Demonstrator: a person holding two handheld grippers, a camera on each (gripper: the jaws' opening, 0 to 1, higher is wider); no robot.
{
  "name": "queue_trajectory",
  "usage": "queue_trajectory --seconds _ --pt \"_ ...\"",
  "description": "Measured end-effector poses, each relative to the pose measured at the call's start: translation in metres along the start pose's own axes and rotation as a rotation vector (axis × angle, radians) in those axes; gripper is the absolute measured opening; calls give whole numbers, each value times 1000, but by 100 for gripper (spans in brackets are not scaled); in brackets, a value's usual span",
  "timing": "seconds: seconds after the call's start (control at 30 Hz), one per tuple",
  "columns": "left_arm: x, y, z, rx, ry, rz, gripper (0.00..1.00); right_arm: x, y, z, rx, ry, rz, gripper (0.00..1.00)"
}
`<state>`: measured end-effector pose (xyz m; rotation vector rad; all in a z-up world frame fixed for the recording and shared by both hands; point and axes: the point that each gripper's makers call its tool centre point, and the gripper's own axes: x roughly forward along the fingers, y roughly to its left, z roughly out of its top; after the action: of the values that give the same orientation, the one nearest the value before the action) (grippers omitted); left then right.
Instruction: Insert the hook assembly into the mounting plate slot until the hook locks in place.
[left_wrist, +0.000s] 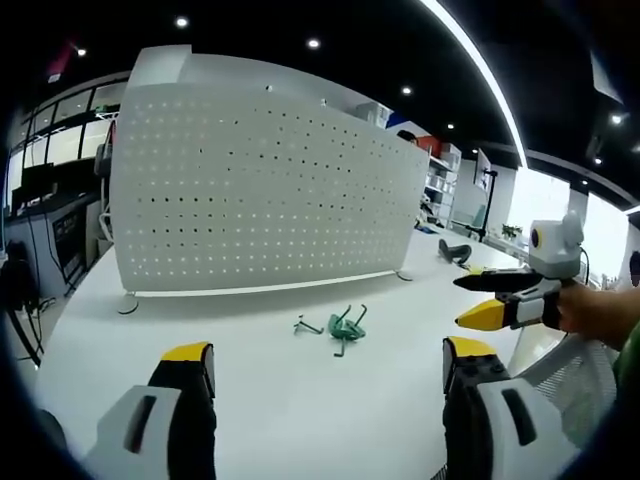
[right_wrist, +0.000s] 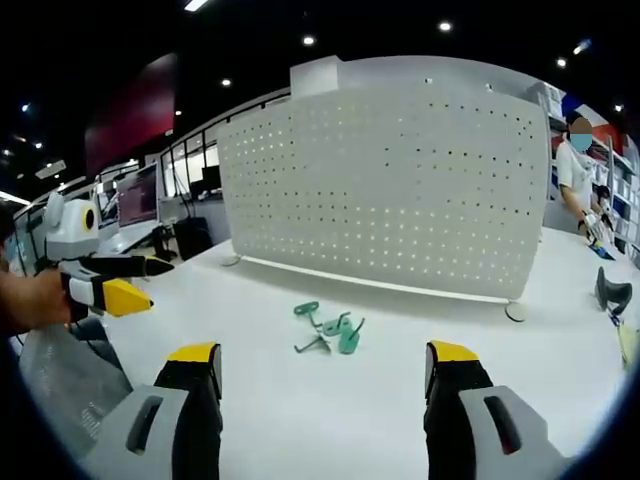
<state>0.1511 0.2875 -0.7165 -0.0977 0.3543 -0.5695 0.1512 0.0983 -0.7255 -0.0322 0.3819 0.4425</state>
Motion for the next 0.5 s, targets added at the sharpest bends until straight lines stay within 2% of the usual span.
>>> queue_trajectory --seconds 0.5 --pt "-2 1 4 16 -11 7 97 -1 -1 1 2 0 -1 84"
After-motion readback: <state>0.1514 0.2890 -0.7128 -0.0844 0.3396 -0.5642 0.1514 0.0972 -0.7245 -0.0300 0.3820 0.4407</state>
